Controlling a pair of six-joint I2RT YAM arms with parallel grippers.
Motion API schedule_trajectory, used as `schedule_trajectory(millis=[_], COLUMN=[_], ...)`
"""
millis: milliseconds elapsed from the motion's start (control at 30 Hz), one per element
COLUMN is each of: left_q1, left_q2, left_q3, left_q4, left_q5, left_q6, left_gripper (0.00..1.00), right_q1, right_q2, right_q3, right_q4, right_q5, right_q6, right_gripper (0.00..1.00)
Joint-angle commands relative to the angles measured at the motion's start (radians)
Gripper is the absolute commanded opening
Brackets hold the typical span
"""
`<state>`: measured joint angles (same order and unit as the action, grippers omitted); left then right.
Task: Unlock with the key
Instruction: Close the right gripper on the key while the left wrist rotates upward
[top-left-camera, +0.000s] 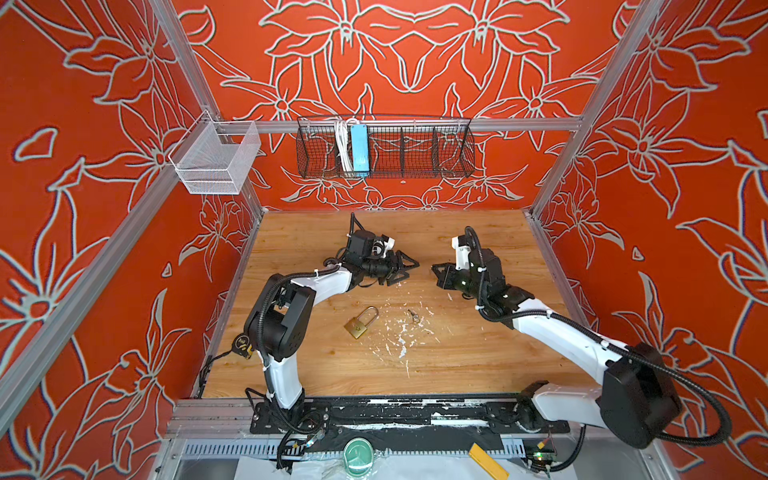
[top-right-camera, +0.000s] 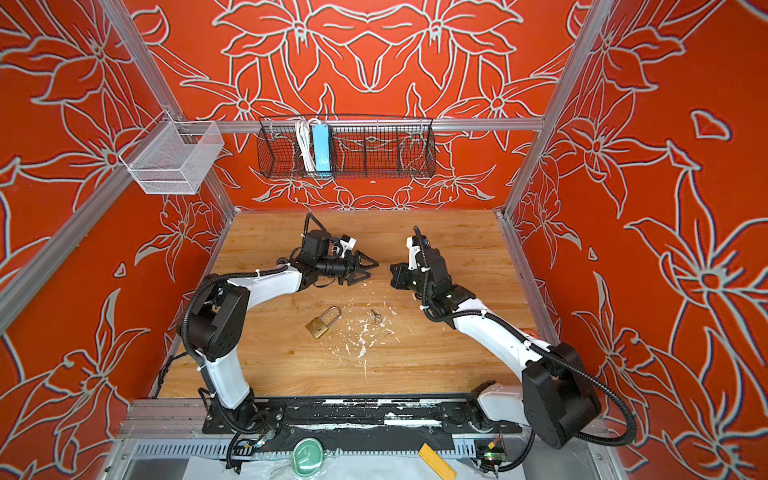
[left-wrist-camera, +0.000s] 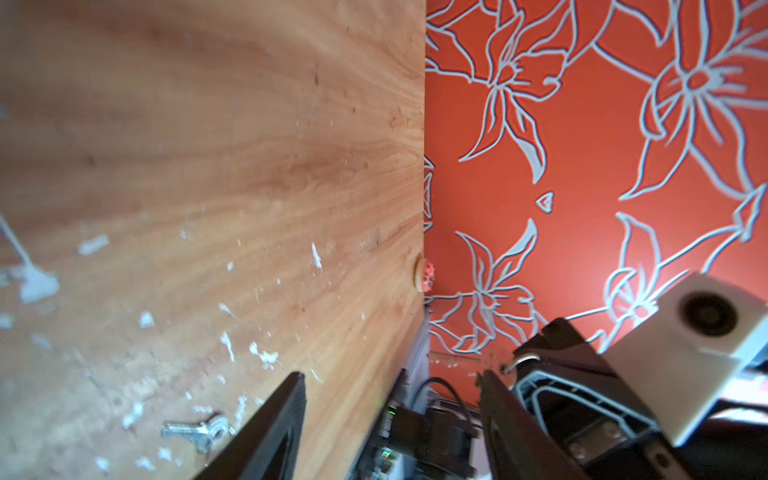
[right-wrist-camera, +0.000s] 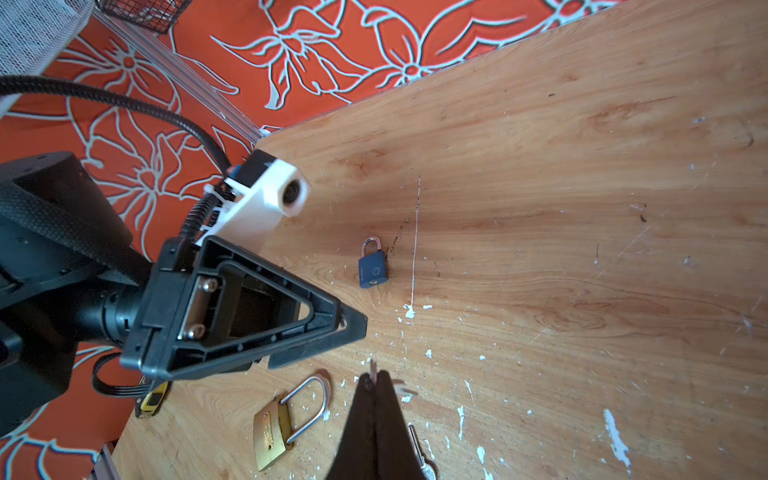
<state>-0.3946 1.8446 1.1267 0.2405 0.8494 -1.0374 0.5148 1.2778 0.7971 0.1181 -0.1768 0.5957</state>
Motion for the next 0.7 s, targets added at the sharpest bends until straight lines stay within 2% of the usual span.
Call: schedule_trajectory(millis=[0,67,200,333,433,567,667], left_q1=[-0.006,-0.005,-0.005,-0.004,-0.002,0.019,0.028], left_q2=[-0.022,-0.021,-0.025,-0.028,-0.028,-0.039,-0.043], left_q3=[0.008,0.025,-0.061,-0.115,-0.153,-0.181,-0.188], left_q4=[-0.057,-0.08,0.141,0.283,0.406,0.456,0.469], left_q5=[0.003,0.031,0.082,0.095,0.099,0.097,0.098], left_q6=[-0.217,-0.255,-0.48,-0.646,-0.757,-0.799,-0.809], left_gripper=[0.68,0.68,0.72,0.82,0.85,0.85,0.8], right_q1=[0.029,0.049,0.091,0.142,0.174,0.219,0.24], right_q2=[-0.005,0.004,0.032,0.075,0.116,0.165,0.198], right_q3=[-0.008,-0.01,0.001,0.014,0.028,0.043,0.046], right_q4=[0.091,0.125,0.172,0.221,0.253,0.278,0.3], right_q5=[0.038,0.054,0.088,0.114,0.13,0.165,0.191], right_q6=[-0.023,-0.028,-0.043,-0.068,-0.083,-0.099,-0.097], right_gripper=[0.0,0.0,0.0,0.0,0.0,0.0,0.0])
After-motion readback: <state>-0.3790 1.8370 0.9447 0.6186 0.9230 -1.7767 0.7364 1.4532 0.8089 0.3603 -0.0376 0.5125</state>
